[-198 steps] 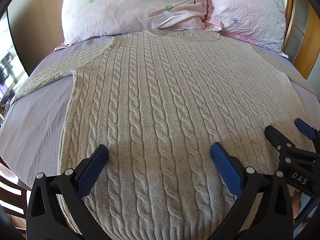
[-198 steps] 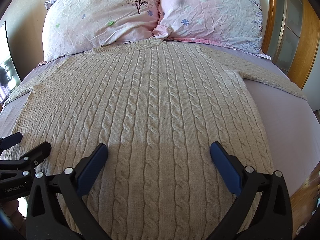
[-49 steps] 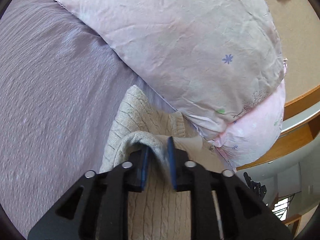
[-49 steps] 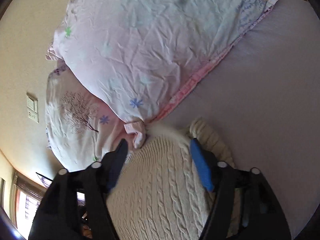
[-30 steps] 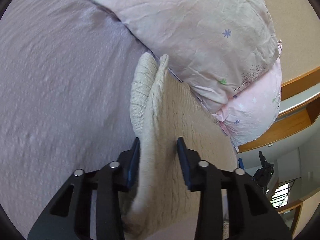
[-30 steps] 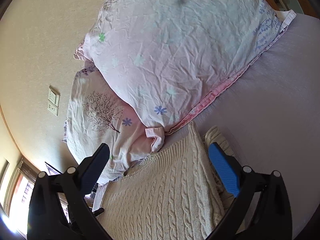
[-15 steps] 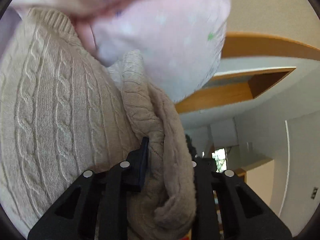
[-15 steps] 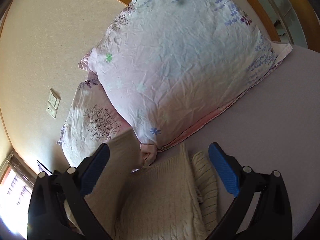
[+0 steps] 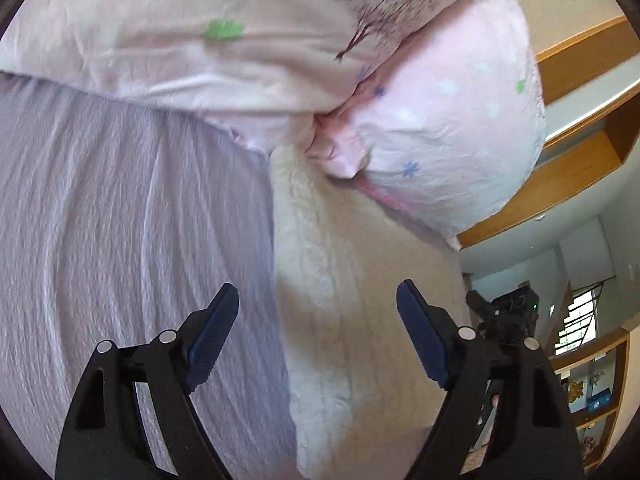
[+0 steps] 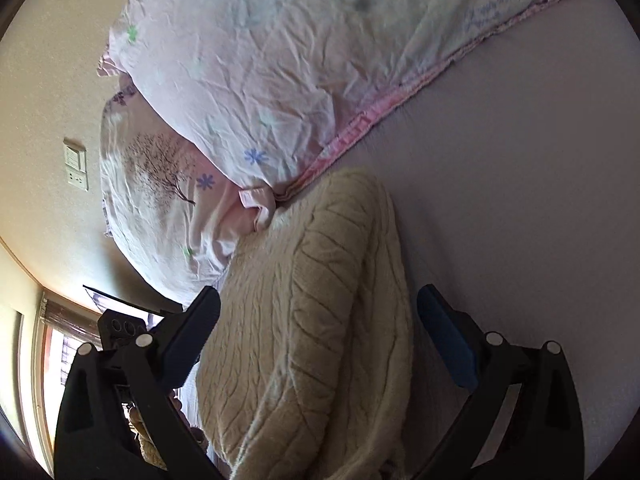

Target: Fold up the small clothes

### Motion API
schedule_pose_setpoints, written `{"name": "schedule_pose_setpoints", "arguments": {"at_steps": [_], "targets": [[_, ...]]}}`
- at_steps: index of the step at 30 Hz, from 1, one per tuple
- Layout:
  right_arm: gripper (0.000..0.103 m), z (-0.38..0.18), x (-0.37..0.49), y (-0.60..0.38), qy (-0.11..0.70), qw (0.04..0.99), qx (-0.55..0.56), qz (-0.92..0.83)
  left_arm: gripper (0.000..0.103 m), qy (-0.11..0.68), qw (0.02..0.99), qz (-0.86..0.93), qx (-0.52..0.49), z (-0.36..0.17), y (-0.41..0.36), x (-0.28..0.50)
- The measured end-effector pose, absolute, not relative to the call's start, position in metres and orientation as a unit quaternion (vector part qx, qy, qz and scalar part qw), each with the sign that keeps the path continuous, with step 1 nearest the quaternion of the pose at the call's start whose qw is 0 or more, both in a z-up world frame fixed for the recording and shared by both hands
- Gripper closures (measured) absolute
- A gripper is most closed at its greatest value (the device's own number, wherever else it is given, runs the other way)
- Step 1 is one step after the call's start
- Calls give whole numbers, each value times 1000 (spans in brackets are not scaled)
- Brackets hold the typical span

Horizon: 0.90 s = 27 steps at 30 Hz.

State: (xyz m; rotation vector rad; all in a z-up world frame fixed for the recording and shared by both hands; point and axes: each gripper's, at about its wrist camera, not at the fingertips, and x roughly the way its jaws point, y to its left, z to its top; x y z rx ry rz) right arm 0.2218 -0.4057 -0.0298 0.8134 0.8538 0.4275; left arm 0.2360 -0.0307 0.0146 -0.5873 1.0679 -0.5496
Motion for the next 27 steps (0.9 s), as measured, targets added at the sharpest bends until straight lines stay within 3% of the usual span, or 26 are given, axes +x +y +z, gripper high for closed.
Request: {"name": "schedule_pose_setpoints", "arguments": {"at_steps": [2,3,4,5,6,9,12,14,17,20,22,25,26,27], "targets": [[13,-32,222,-399,399,815,366,206,22,511,773,-266,-267,0,-39,244],[27,-34,222,-396,404,815,361,206,22,507,775,-272,-262,-2,-44,243],[35,-36,222,-395,406,817,358,198,22,497,781,-279,-254,-1,-50,241],[55,-39,222,-395,406,813,364,202,25,500,775,-292,-254,-2,-59,246],[62,-43,222,-396,404,804,381,212,35,505,764,-300,-266,-6,-61,247],[68,-42,215,-390,391,796,401,228,61,491,761,-317,-280,-2,-50,244],[70,-31,213,-353,395,786,383,282,64,477,777,-325,-253,24,-19,223],[70,-24,219,-317,406,785,349,312,64,455,811,-300,-213,41,9,212],[59,-16,232,-281,418,822,276,273,56,451,846,-235,-160,44,43,215],[51,5,207,-300,350,866,276,227,53,429,866,-188,-172,47,71,203],[50,16,192,-310,328,867,289,241,28,395,886,-178,-165,58,86,184],[50,14,191,-294,368,858,264,242,23,368,907,-150,-138,69,92,156],[56,8,195,-285,389,852,255,240,23,369,908,-148,-134,69,92,148],[95,2,201,-277,408,847,244,237,22,372,907,-146,-131,69,91,140]]}}
